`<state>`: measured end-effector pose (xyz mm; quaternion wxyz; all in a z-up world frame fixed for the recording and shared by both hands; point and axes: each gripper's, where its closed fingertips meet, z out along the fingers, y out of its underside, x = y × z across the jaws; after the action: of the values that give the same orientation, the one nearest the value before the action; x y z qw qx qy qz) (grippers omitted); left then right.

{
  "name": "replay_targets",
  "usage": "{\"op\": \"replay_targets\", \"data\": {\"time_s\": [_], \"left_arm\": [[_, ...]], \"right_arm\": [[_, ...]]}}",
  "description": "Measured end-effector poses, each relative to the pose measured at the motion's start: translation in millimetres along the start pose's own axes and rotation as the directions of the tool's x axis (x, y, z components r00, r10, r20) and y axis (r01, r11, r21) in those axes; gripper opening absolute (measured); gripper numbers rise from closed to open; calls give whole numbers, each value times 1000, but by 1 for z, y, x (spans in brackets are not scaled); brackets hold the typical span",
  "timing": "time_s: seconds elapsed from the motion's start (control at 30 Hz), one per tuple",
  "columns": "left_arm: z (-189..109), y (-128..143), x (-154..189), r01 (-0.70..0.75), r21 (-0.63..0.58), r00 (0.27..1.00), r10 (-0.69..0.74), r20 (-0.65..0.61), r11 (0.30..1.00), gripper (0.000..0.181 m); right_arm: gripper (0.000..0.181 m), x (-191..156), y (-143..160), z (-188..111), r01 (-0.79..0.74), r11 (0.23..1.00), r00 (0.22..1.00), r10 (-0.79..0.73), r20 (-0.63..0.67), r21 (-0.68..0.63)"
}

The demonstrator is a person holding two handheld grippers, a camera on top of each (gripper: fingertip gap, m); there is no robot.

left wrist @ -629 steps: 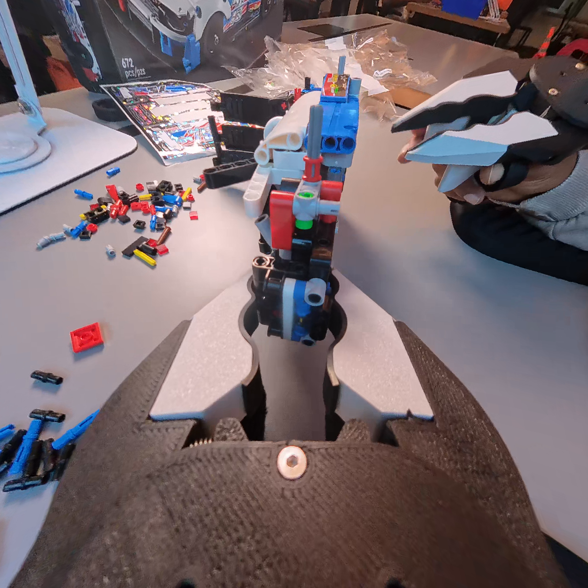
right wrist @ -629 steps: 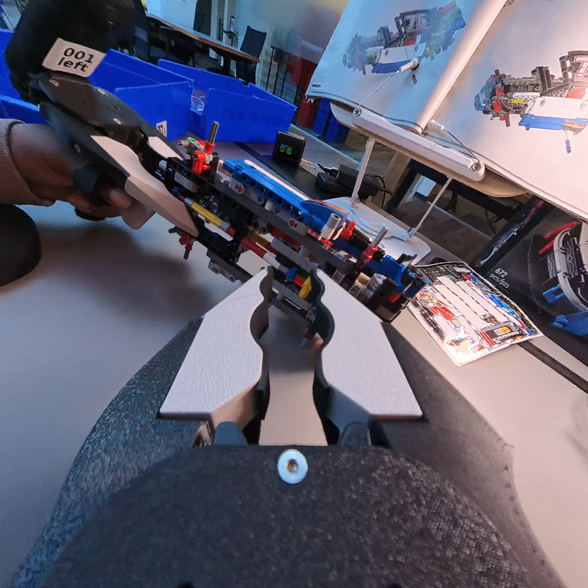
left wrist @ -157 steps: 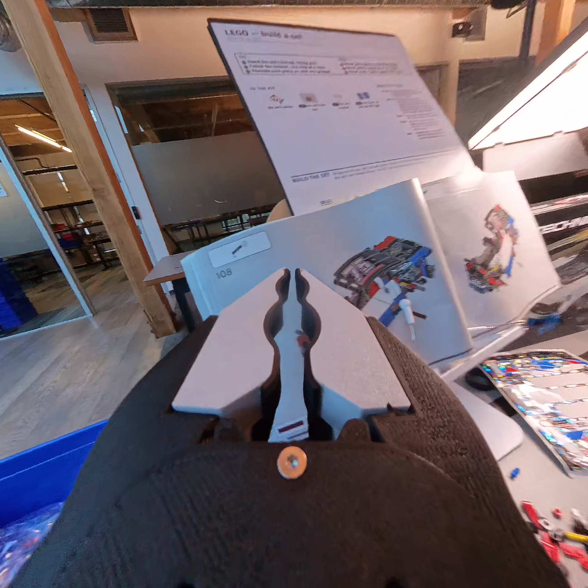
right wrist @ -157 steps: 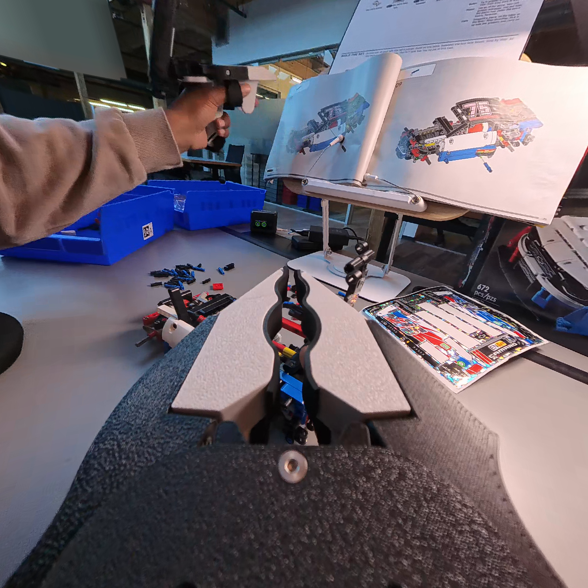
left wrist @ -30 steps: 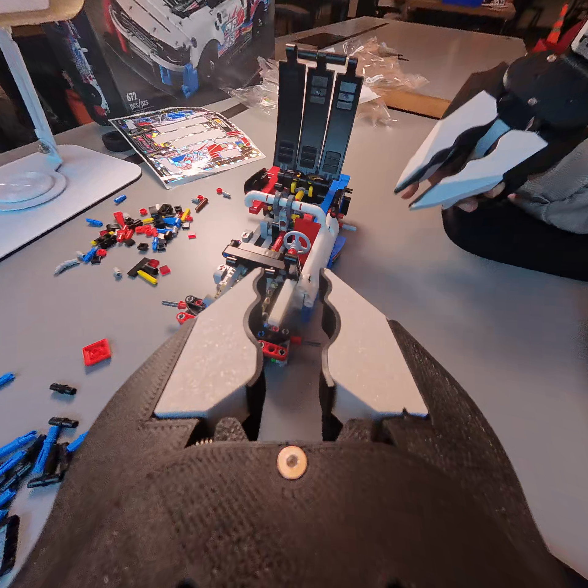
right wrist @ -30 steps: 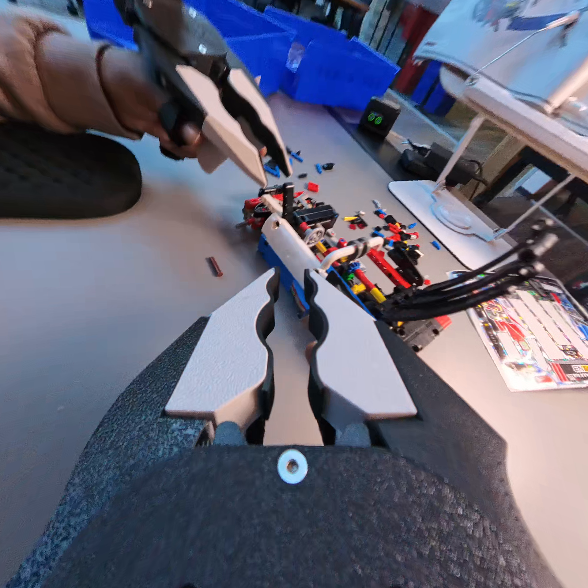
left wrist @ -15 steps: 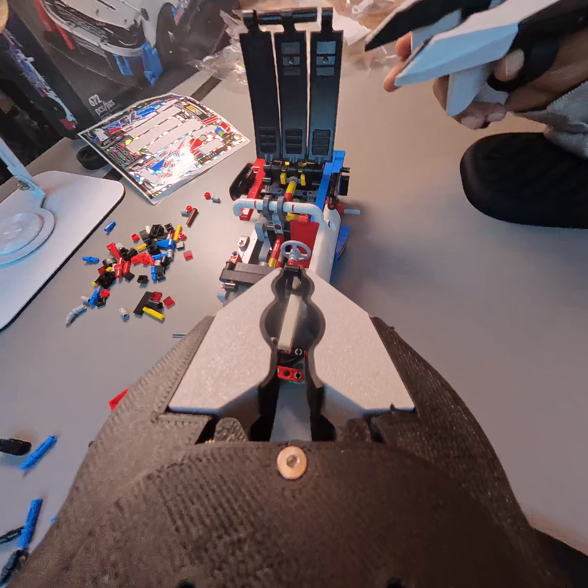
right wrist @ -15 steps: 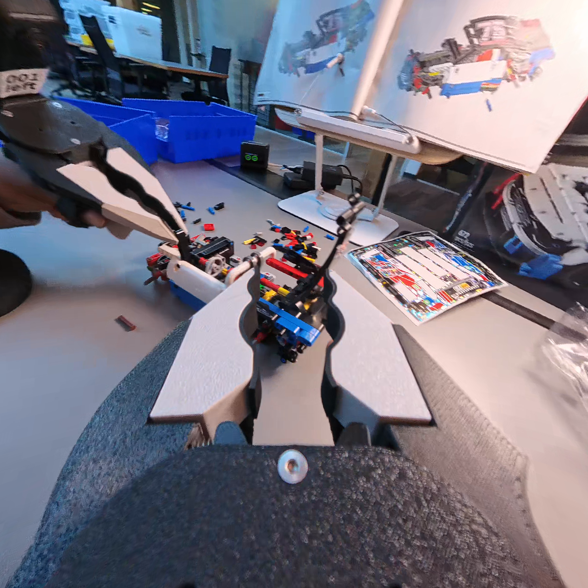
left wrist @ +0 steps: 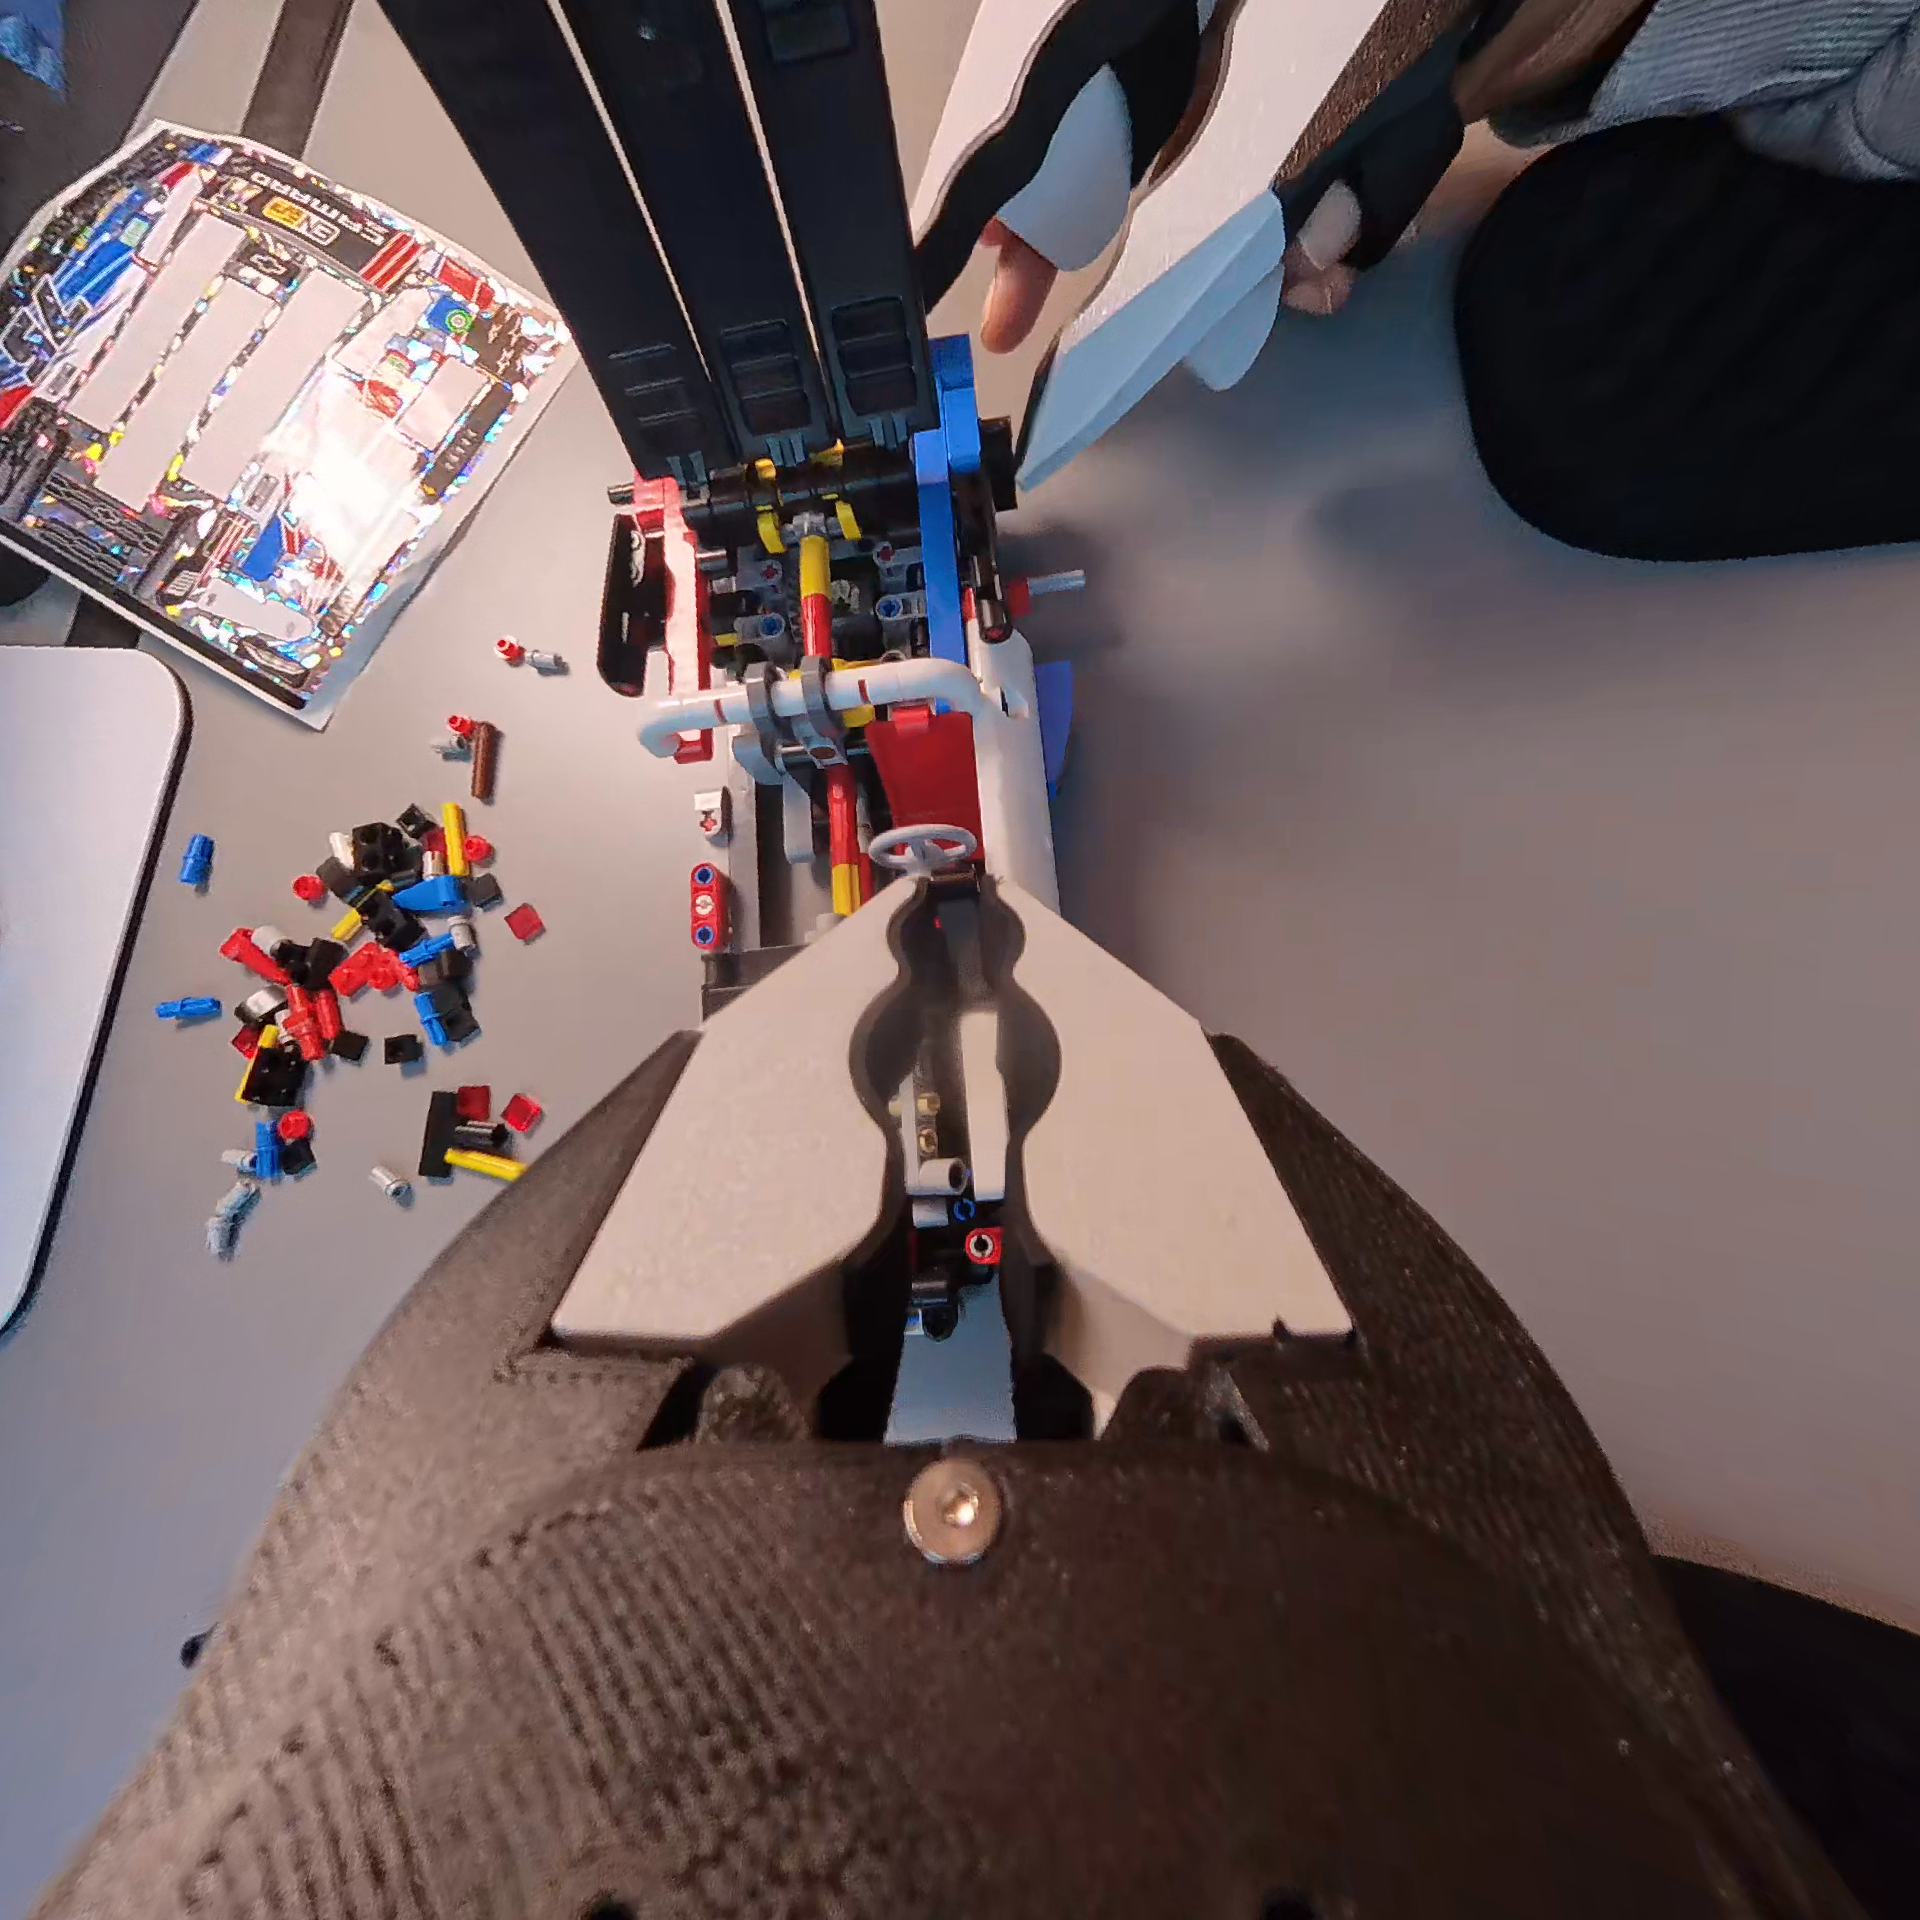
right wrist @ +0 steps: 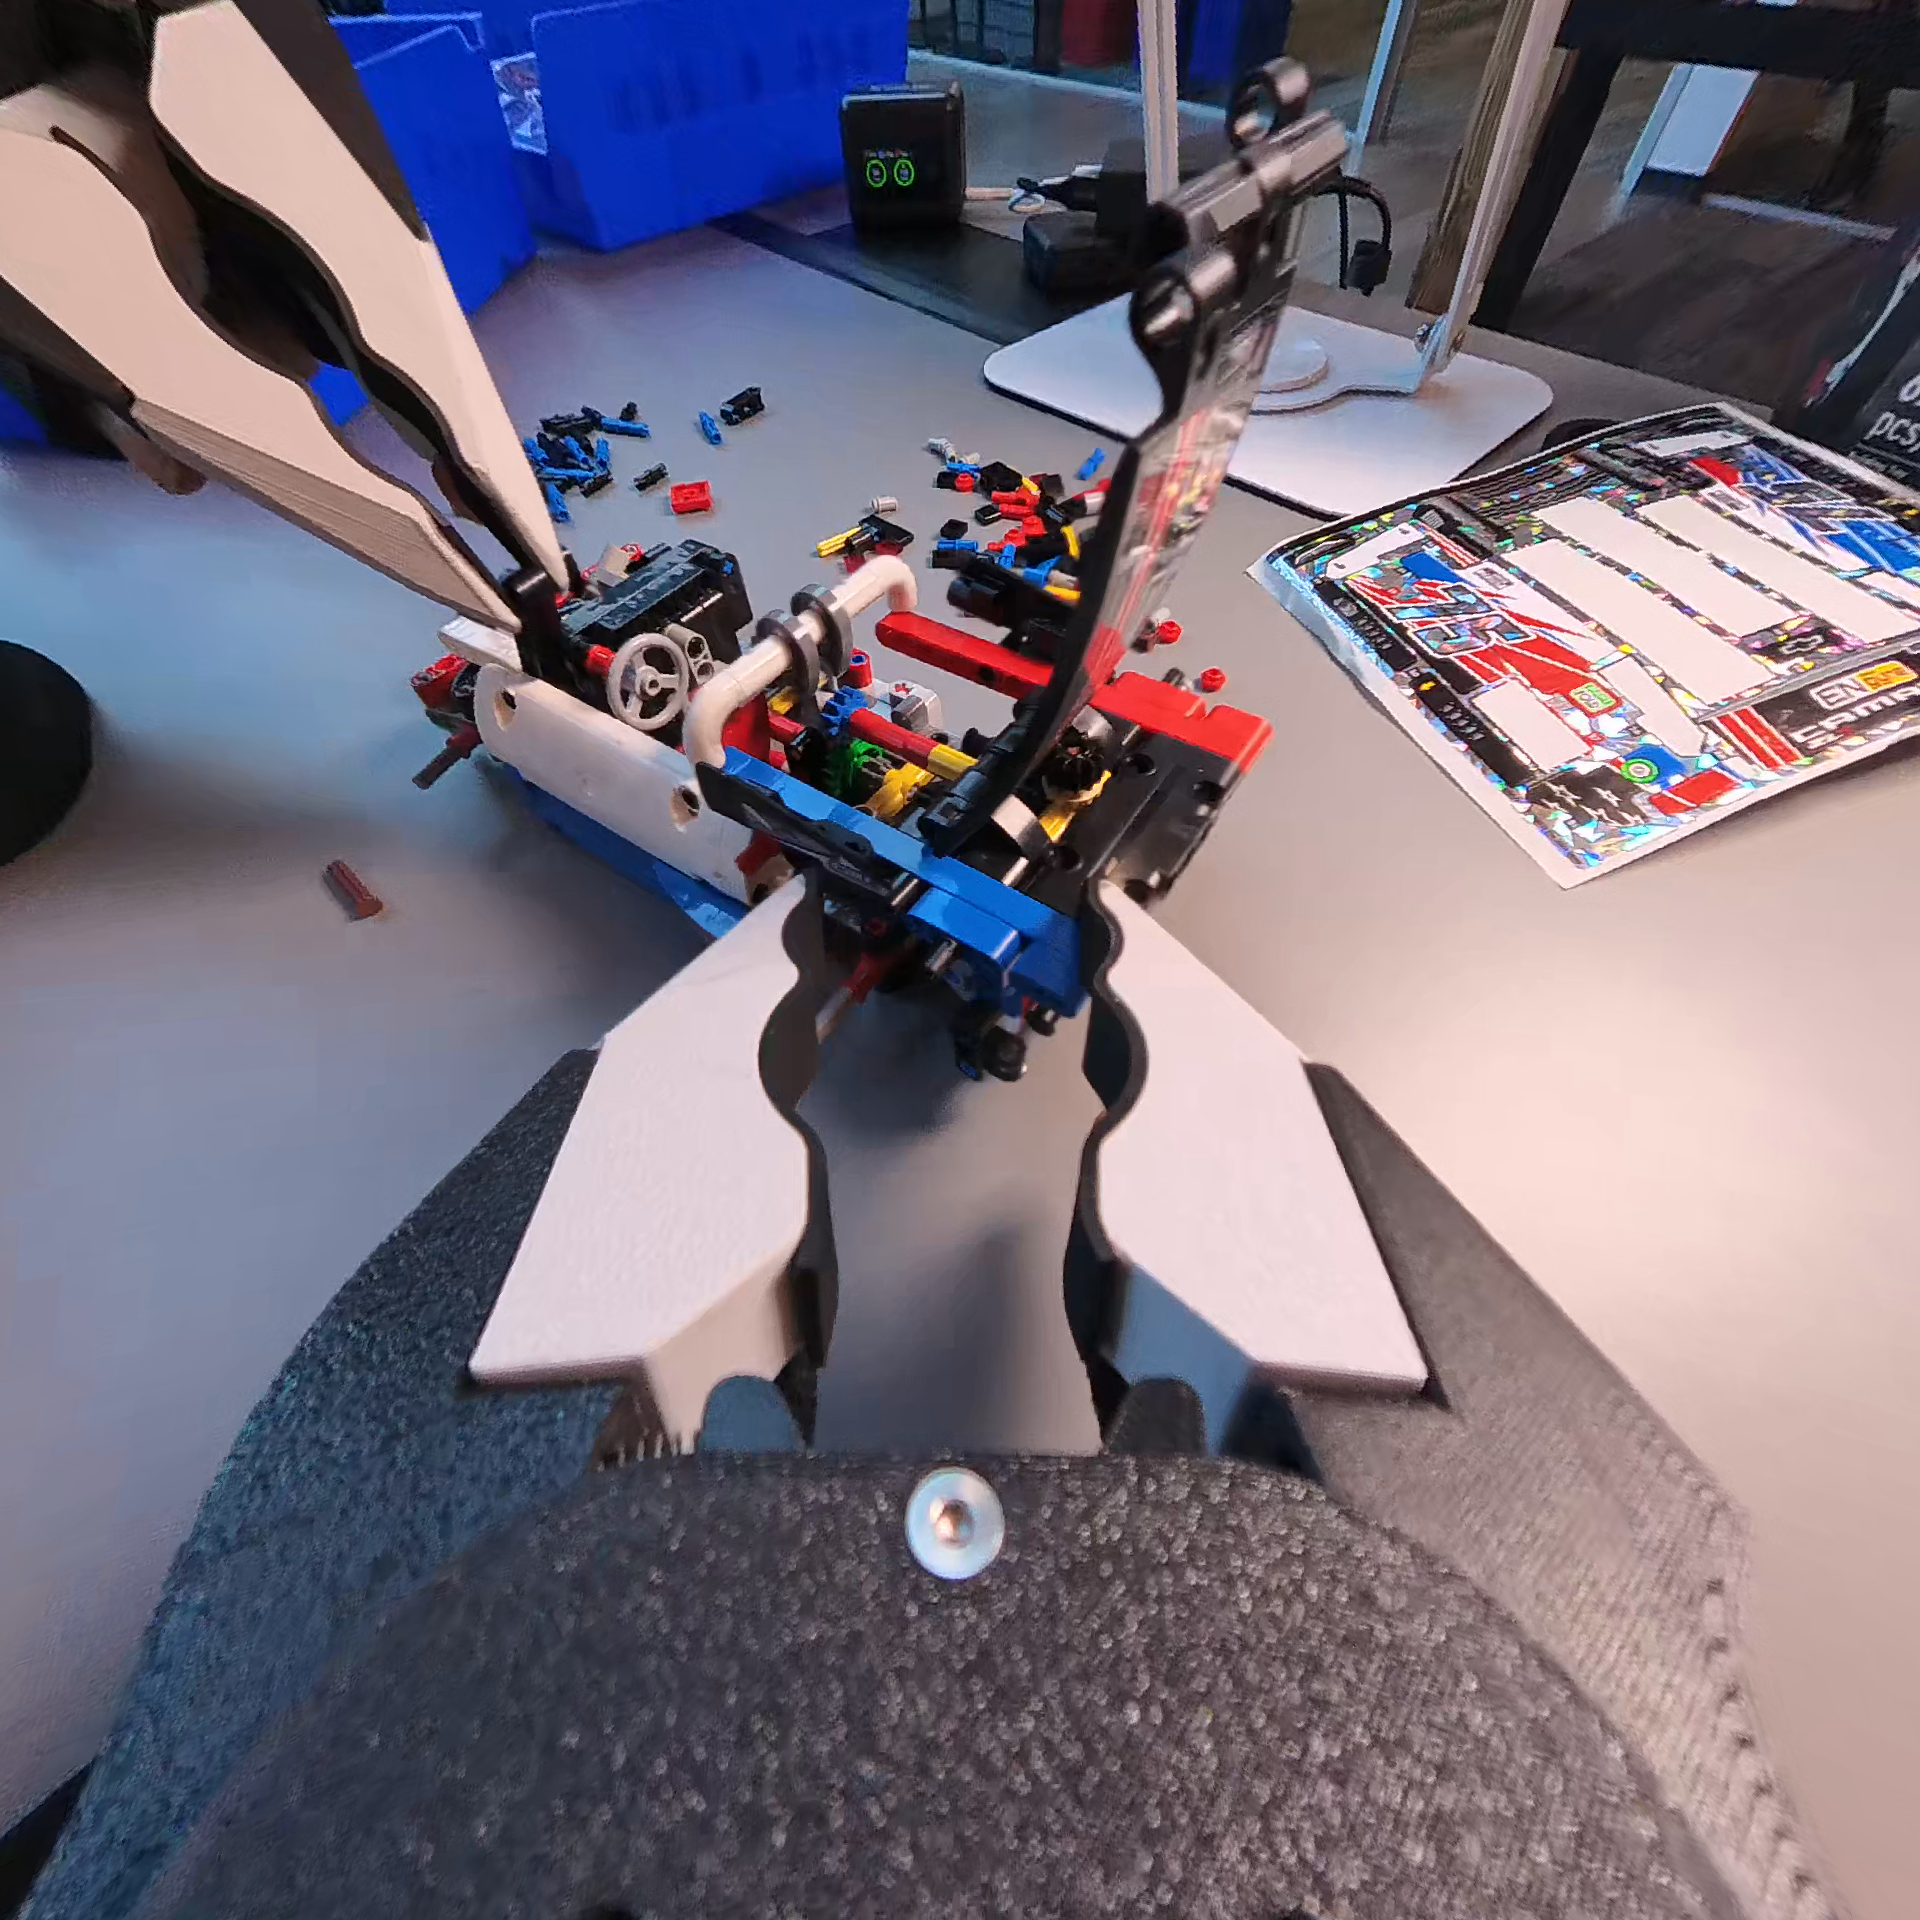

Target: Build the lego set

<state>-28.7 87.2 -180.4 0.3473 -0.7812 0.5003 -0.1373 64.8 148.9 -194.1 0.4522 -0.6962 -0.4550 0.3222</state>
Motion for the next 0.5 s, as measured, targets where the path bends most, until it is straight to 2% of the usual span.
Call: {"op": "replay_targets", "data": {"time_s": [0.27,0.5], "left_arm": [[13,-10,1,15,20,1000,-14,-26,1000,7],[22,-10,2,-3,-53,999,1,-47,999,10]], "right_arm": [[45,-4,0,2,9,1000,1000,-9,5,8],[45,-4,0,2,9,1000,1000,-9,0,13]]}}
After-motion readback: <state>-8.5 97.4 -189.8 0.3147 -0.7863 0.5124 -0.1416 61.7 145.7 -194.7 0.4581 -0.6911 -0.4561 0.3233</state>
